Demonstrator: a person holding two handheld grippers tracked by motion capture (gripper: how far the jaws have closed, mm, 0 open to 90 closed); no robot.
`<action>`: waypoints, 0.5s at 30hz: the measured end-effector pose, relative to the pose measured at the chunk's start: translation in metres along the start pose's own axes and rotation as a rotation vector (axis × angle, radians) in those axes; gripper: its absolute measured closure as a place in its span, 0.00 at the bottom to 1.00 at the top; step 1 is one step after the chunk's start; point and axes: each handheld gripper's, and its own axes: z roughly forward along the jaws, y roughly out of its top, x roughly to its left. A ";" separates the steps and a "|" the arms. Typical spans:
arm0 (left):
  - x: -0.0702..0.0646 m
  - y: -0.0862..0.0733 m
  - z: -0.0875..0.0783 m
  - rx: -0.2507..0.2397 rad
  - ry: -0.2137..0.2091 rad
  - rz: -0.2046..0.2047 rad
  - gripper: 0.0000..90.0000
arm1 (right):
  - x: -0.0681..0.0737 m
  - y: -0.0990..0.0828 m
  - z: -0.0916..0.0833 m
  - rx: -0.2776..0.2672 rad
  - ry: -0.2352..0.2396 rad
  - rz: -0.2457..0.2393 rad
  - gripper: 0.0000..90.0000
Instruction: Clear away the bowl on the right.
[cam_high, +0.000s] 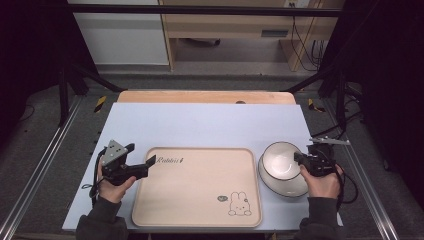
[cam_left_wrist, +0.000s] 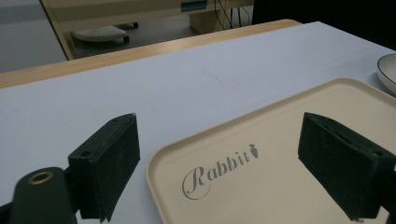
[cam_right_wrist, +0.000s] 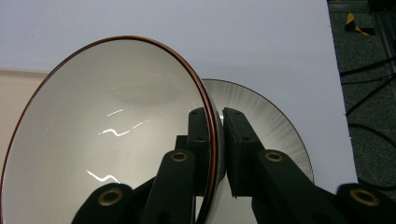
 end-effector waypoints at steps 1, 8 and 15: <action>0.000 0.000 0.000 0.001 -0.001 0.001 0.14 | 0.001 0.000 -0.001 -0.005 0.003 -0.003 0.91; -0.001 -0.001 0.001 0.001 -0.002 0.000 0.14 | 0.009 0.003 -0.010 -0.032 0.037 -0.017 0.91; -0.001 -0.001 0.001 0.005 -0.004 0.005 0.14 | 0.020 0.005 -0.016 -0.057 0.070 -0.046 0.91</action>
